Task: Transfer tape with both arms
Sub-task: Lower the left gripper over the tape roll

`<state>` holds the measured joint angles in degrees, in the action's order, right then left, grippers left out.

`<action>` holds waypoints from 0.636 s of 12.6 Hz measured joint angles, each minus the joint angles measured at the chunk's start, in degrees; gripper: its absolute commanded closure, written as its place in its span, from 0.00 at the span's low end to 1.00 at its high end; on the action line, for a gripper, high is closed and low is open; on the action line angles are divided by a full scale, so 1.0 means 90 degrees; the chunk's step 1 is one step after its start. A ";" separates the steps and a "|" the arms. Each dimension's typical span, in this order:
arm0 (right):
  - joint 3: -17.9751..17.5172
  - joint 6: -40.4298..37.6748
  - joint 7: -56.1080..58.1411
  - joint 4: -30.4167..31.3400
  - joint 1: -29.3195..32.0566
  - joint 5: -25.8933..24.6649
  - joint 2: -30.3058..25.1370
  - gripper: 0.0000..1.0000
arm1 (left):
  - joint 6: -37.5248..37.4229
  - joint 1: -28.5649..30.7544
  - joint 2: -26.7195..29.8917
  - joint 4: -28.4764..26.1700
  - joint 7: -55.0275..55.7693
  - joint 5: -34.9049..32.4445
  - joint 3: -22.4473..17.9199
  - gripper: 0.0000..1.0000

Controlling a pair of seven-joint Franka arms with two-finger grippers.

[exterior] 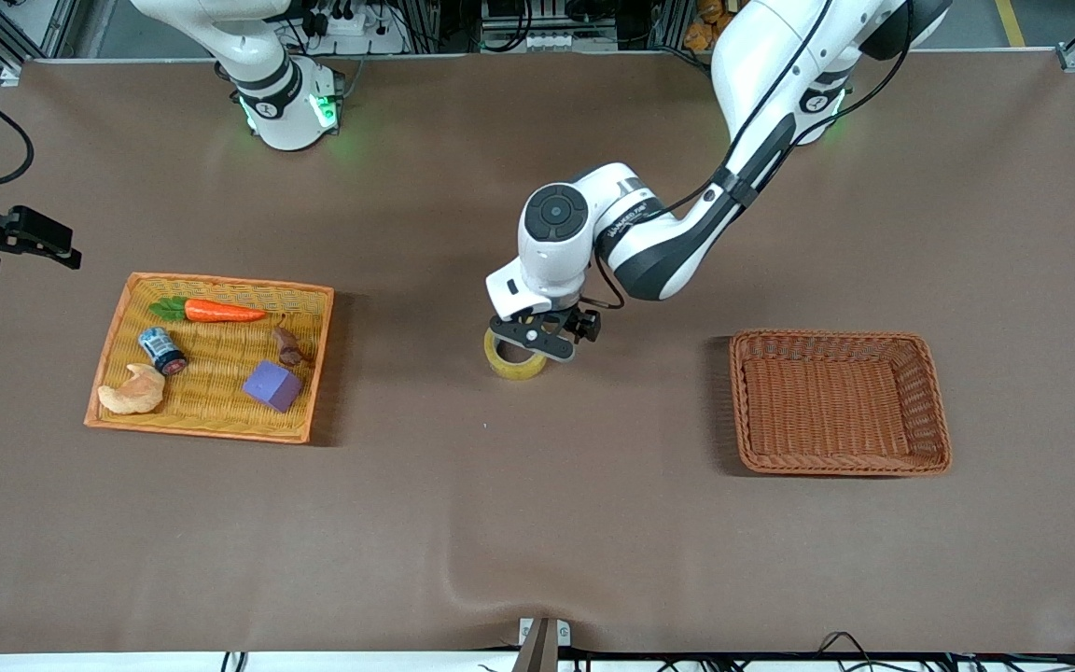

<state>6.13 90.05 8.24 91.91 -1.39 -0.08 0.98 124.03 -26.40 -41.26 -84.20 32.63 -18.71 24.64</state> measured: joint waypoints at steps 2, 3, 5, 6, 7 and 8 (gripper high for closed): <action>0.0013 0.0000 -0.0002 -0.0003 0.0065 0.0023 0.0000 0.00 | 0.0353 -0.0177 -0.0128 -0.0004 0.0201 -0.0015 -0.0075 0.00; 0.0021 0.0000 0.0000 -0.0011 0.0132 0.0044 0.0000 0.00 | 0.0599 -0.0266 -0.0224 -0.0008 0.0271 -0.0016 -0.0124 0.00; 0.0023 0.0000 0.0001 -0.0015 0.0212 0.0063 0.0000 0.00 | 0.0995 -0.0380 -0.0506 -0.0020 0.0289 -0.0050 -0.0186 0.00; 0.0022 0.0000 0.0001 -0.0014 0.0214 0.0066 0.0000 0.00 | 0.1091 -0.0412 -0.0642 -0.0020 0.0288 -0.0172 -0.0263 0.00; 0.0015 0.0000 0.0001 -0.0015 0.0214 0.0071 0.0003 0.00 | 0.1155 -0.0411 -0.0733 -0.0018 0.0261 -0.0323 -0.0362 0.00; 0.0010 0.0000 0.0001 -0.0015 0.0213 0.0075 0.0016 0.00 | 0.1200 -0.0385 -0.0777 -0.0010 0.0158 -0.0371 -0.0441 0.00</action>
<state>6.22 90.05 8.25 91.78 0.53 0.60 1.12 134.83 -29.87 -48.25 -84.29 34.05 -22.05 20.66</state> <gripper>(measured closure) 0.000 0.000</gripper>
